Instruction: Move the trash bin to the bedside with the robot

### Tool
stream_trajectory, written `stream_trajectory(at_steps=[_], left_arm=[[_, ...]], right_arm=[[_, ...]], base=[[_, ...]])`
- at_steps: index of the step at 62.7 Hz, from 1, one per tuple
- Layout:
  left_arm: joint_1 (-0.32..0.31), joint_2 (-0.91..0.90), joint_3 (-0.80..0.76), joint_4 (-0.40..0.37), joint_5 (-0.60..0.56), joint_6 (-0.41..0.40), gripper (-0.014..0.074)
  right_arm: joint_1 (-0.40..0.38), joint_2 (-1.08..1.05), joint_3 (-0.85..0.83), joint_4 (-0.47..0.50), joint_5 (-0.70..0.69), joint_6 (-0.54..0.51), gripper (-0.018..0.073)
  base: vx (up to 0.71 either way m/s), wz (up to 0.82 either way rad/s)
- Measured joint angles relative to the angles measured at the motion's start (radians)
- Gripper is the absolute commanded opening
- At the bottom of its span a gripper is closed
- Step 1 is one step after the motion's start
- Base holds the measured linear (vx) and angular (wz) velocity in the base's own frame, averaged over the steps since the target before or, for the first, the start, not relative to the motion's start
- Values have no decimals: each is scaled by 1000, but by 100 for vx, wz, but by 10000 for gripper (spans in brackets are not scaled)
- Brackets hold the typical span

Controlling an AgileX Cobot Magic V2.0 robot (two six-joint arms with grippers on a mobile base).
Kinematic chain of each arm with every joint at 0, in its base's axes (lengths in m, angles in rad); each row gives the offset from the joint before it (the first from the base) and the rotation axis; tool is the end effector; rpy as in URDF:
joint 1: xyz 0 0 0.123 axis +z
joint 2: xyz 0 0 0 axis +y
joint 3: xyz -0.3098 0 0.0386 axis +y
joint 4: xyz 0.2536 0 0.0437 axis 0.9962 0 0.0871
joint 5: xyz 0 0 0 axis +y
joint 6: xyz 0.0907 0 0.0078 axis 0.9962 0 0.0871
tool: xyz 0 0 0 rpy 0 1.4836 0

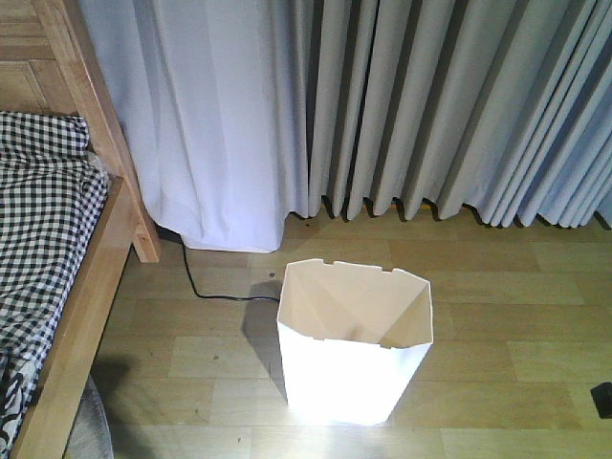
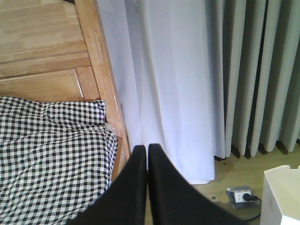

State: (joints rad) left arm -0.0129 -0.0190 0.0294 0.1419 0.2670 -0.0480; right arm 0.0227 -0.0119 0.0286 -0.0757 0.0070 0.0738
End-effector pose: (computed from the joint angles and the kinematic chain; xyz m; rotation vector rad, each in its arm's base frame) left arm 0.0330 0.0030 0.1797 0.0624 1.7580 0.0882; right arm 0.0349 0.0007 0.2030 -0.0181 1.5072 0.0163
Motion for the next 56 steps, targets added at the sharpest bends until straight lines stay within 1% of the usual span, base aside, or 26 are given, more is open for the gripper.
stream_trajectory(at_steps=[56], left_arm=[[0,0,0,0,0,0,-6]], right_arm=[[0,0,0,0,1,0,-11]], base=[[0,0]])
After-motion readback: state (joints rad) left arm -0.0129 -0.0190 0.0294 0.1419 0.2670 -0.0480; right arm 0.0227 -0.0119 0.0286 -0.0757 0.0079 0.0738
